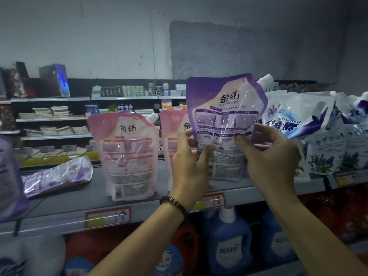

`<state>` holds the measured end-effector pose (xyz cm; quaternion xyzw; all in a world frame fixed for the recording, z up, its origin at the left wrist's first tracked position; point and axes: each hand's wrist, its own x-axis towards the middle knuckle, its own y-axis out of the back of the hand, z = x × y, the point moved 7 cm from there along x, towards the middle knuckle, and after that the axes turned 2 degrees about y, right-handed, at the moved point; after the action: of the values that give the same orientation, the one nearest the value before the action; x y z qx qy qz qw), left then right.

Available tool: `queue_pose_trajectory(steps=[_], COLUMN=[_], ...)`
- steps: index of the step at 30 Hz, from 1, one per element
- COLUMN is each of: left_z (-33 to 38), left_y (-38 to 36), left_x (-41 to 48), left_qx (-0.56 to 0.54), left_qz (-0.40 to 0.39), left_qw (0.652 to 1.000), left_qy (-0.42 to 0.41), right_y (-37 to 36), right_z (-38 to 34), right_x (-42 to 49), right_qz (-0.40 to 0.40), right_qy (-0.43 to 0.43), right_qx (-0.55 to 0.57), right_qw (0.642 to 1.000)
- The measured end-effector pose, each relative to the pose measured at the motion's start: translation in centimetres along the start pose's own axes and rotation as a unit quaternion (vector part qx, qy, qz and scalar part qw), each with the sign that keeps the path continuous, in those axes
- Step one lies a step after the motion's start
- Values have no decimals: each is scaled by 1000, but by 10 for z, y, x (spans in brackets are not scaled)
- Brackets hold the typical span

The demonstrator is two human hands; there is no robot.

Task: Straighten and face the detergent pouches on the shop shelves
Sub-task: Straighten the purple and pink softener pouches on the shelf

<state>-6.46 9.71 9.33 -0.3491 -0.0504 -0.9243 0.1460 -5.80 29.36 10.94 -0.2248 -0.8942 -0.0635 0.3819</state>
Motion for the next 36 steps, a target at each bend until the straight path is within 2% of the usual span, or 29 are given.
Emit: queue_pose_trajectory(steps=[9, 25, 36], left_z=[10, 9, -28], left_y=[113, 295, 363], left_x=[-23, -48, -51], left_qx=[11, 140, 206], left_qz=[45, 154, 186], left_qw=[999, 978, 961], left_qy=[-13, -17, -4], right_y=[-69, -216, -286], right_z=[-51, -99, -84], right_x=[-55, -153, -194], right_qz=[-62, -153, -160], right_qy=[0, -33, -51], right_qx=[62, 136, 151], right_qw=[996, 978, 974])
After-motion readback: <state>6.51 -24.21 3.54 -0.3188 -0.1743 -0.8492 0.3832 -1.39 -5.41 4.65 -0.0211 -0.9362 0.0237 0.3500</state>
